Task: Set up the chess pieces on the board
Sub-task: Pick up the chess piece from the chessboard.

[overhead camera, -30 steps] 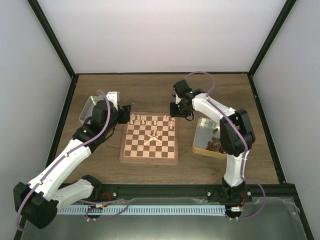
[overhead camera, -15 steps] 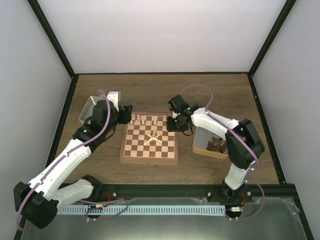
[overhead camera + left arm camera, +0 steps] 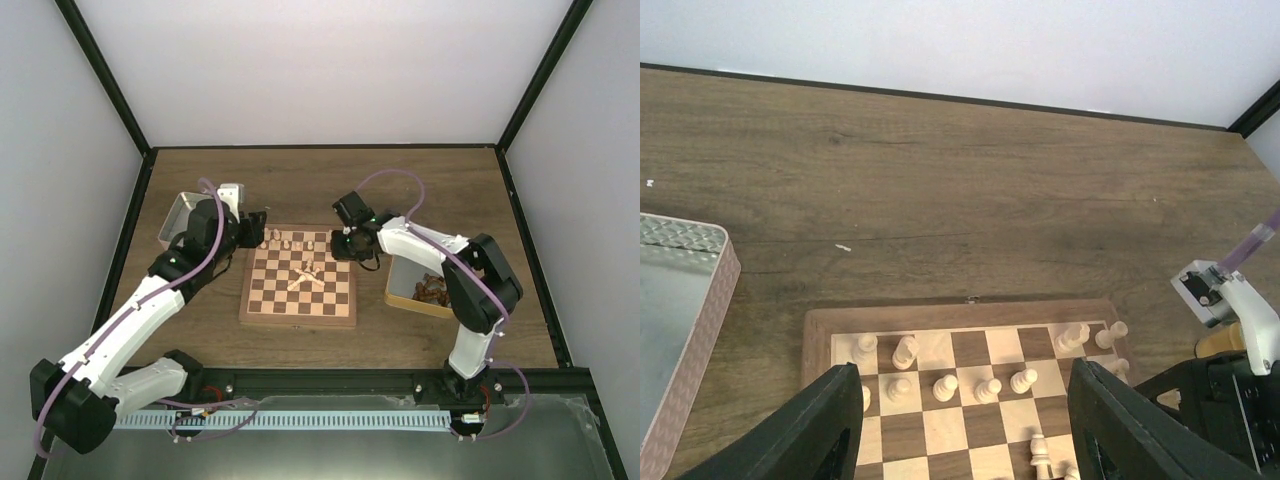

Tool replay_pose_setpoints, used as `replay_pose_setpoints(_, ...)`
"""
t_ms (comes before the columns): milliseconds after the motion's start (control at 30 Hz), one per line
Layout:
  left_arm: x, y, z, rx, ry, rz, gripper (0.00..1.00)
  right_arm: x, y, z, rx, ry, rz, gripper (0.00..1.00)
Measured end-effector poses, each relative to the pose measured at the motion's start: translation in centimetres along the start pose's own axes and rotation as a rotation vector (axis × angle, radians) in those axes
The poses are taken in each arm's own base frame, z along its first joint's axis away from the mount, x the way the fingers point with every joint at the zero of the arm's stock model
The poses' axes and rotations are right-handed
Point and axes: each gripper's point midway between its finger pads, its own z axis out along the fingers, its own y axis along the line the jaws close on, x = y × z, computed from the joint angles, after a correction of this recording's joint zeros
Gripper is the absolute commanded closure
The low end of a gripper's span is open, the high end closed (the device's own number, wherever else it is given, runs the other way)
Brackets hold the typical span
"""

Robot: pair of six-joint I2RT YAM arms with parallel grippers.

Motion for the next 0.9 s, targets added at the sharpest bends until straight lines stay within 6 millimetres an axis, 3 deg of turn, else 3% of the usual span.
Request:
replay_pose_setpoints(500,0.3,-0.1,0.3,0.003,0.011,0.001,0.42,0.3,-0.9,1.5,0.052,-0.051,0.042,0.75)
replay_pose_setpoints(733,0.3,-0.1,0.3,0.004,0.012,0.001,0.42,0.0,-1.4,1.9,0.073,-0.075,0.064,0.92)
replay_pose_setpoints(900,0.3,-0.1,0.3,0.005,0.012,0.001,0.42,0.0,-1.4,1.9,0.073,-0.081,0.058,0.97)
